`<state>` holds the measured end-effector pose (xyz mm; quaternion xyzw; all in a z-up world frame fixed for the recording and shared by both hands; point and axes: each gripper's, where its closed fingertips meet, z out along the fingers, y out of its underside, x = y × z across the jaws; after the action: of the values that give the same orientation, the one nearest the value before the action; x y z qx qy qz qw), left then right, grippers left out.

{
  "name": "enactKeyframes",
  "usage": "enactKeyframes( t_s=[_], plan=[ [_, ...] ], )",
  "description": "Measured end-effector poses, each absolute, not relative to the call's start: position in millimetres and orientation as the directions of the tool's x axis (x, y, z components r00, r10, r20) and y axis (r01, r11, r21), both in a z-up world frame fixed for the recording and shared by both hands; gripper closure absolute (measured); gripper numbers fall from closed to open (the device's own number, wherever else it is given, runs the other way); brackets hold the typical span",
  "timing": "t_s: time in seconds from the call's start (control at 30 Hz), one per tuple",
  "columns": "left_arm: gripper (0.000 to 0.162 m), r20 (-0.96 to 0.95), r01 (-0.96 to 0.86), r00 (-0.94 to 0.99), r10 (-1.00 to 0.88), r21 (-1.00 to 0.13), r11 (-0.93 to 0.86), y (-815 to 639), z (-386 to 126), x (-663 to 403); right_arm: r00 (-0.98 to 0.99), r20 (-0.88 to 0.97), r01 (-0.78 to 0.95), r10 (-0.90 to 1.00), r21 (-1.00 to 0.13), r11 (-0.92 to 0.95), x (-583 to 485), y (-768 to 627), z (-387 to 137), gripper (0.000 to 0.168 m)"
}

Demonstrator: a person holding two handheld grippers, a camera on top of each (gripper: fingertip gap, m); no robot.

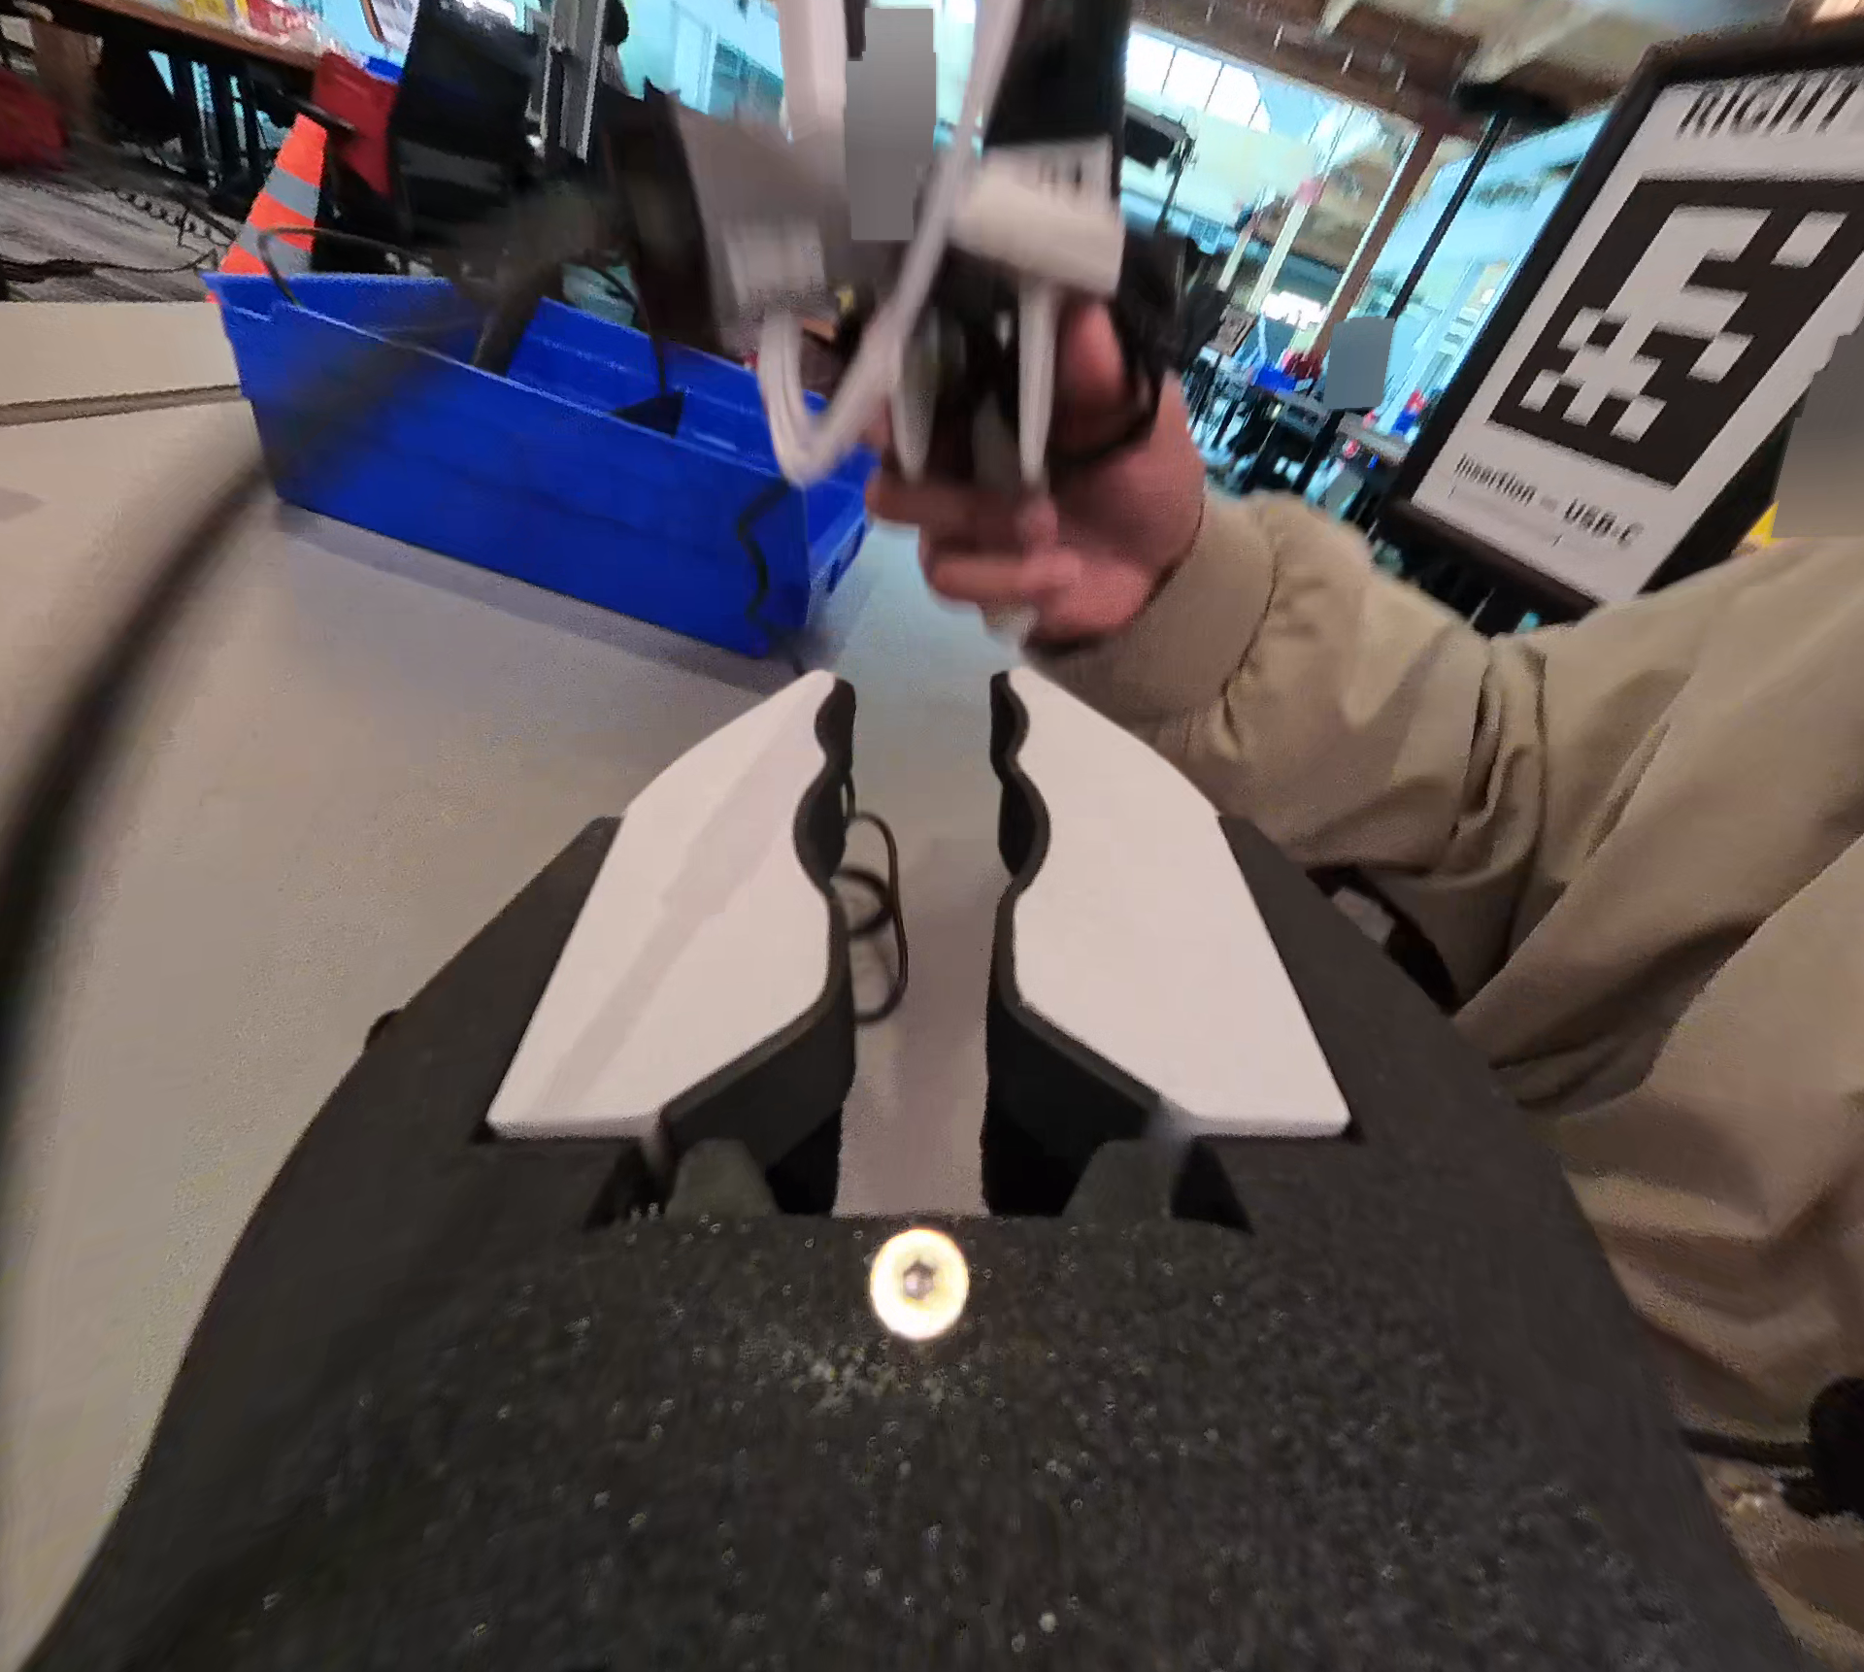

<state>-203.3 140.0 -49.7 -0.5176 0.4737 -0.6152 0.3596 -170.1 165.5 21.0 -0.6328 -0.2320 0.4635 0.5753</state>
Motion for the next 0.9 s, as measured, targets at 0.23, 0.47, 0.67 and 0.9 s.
enactKeyframes(
  t_s=[0.23, 0.47, 0.67, 0.9],
  plan=[
    [0.136, 0.309, -0.117, -0.299, -0.903, -0.951, -0.287, 115, -59, -204, 0.611, -0.088, -0.105, 0.787, -0.994, -0.03, -101, 189, 143, 0.157],
    [0.14, 0.322, -0.122, -0.285, -0.903, -0.946, -0.299, 123, -64, -208, 0.714, -0.005, -0.06, 0.7, -0.997, 0.054, -9, 223, 244, 0.158],
    [0.142, 0.29, -0.149, -0.267, -0.919, -0.954, -0.258, 127, -72, -207, 0.718, -0.092, -0.146, 0.69, -0.989, 0.02, 77, 266, 248, 0.158],
    [0.143, 0.213, -0.207, -0.272, -0.938, -0.965, -0.16, 120, -86, -204, 0.774, -0.175, -0.199, 0.609, -0.979, -0.029, 168, 297, 146, 0.158]
  ],
)
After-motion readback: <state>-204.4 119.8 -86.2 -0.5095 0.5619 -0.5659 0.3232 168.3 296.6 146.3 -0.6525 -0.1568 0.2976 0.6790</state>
